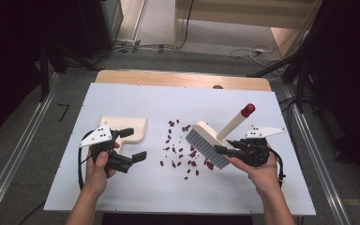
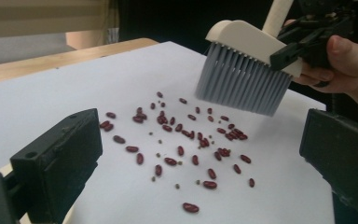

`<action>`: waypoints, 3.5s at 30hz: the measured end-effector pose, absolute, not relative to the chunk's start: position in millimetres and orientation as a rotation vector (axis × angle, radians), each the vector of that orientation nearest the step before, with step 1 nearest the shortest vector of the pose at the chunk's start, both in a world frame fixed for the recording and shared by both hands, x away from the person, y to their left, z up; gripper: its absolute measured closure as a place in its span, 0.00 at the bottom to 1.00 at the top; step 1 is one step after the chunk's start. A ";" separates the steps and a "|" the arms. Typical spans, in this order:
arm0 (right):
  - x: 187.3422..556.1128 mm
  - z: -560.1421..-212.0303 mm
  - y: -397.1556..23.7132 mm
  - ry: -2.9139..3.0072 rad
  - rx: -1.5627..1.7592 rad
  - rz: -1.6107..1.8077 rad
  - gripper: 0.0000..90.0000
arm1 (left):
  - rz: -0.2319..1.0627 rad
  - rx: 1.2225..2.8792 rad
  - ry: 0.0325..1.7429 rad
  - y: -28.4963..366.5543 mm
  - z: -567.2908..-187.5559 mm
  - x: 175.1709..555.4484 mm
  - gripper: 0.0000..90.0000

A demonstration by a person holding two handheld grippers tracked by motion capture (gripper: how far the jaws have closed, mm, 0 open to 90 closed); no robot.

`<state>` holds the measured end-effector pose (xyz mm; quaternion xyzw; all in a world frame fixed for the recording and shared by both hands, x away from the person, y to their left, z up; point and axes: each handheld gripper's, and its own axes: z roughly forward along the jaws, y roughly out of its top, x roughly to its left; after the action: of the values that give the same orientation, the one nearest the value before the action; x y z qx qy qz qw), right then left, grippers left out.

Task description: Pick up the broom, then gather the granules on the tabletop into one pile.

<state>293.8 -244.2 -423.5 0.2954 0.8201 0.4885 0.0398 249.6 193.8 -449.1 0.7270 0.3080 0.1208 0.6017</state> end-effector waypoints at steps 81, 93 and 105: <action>355.1 -455.4 -222.0 2.262 1.071 0.921 0.73 | 0.509 1.671 0.949 249.0 -513.7 220.3 0.00; 336.1 -448.8 -215.4 2.310 1.021 0.971 0.73 | 0.504 1.675 0.953 249.0 -513.5 221.1 0.00; 343.8 -456.4 -199.5 2.314 0.989 0.923 0.73 | 0.506 1.672 0.952 248.4 -514.0 221.6 0.00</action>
<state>343.8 -199.5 -456.4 0.3591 0.8404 0.3353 0.2287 221.6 248.4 -514.0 0.7049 0.4014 0.2131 0.5446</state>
